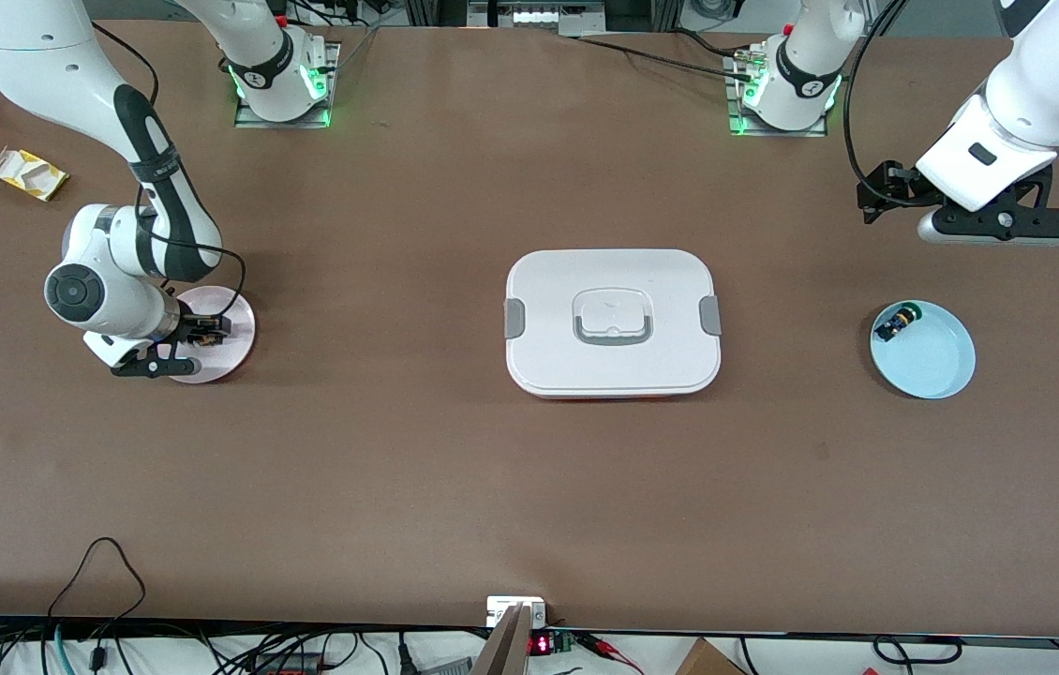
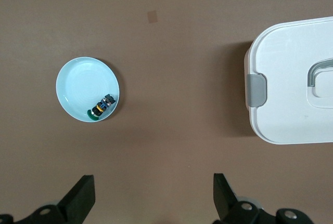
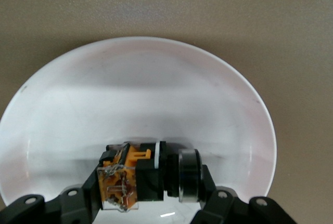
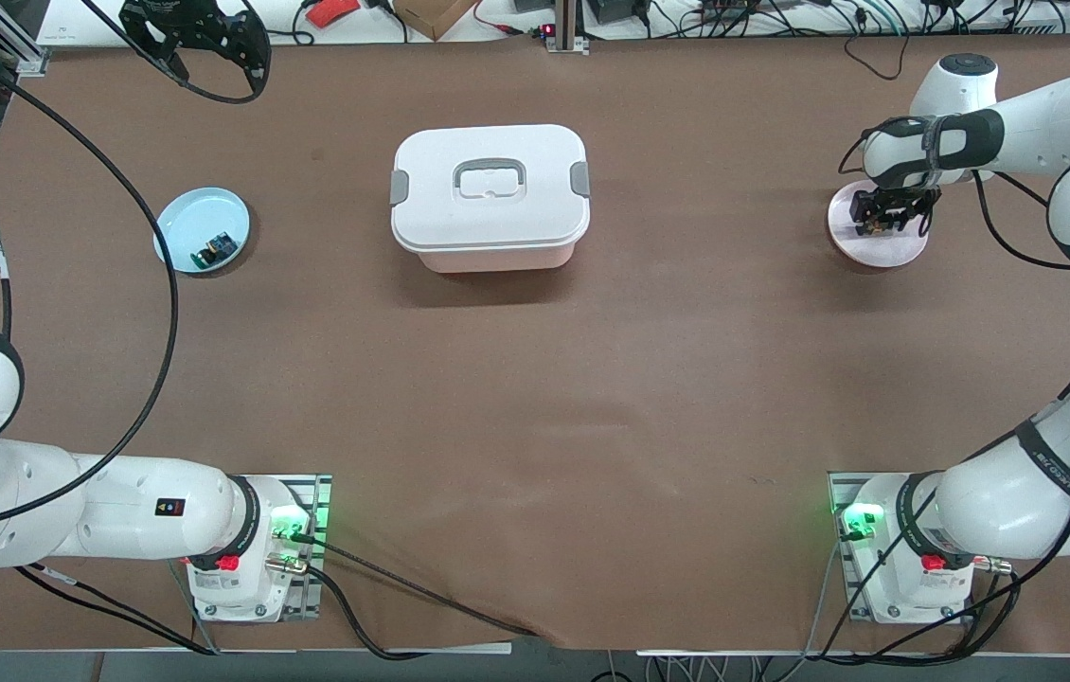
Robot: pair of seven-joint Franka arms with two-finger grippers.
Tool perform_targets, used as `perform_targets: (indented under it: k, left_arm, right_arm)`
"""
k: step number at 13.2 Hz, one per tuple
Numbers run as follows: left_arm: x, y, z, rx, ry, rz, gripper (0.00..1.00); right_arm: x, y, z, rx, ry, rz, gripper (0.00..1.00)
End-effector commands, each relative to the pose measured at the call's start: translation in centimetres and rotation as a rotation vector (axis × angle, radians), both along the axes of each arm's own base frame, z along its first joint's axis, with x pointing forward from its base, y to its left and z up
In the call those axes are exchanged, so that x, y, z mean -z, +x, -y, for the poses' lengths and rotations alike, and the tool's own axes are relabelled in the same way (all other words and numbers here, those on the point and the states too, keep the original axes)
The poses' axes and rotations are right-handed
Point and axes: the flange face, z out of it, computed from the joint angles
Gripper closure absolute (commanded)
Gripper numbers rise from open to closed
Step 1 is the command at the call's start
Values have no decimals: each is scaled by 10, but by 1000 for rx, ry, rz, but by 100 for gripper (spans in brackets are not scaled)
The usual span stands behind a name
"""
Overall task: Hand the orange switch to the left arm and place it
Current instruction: 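Lift the switch with the right gripper while the left gripper rises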
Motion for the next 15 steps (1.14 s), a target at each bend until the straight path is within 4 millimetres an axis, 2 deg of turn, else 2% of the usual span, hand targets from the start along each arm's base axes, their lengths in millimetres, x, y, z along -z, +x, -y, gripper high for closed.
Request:
perform_targets:
  k: [1,2,3,5,8,9,11,14,15]
  left_arm:
    - [-7,0,-1,1,19,1,0]
    - [-7,0,-1,1,19,1,0]
    - [-7,0,0,-1,18,1,0]
    - [-7,0,0,-1,18,1,0]
    - [-7,1,-1,-5,18,1,0]
    - [-7,1,-1,-5,18,1,0]
    - [-6,0,-1,-4,18,0,0]
    - [-4,-1,-2,-5,21,-20,0]
    - [-4,-1,-2,-5,21,-20,0]
  right_arm:
    - [-23,10,-13,-36,26,27,70]
    - [-44,16,-25,-50,36,17,77]
    - [-63,22,-34,-59,42,0,77]
    - [-105,36,-39,-57,47,-27,77]
    - [-176,55,-62,-80,67,-33,77]
    - [-195,58,-74,-116,77,-51,77]
    - [-233,65,-81,-180,109,-72,77]
    - [-277,70,-93,-296,230,-63,78]
    - [-301,71,-101,-357,235,-24,79]
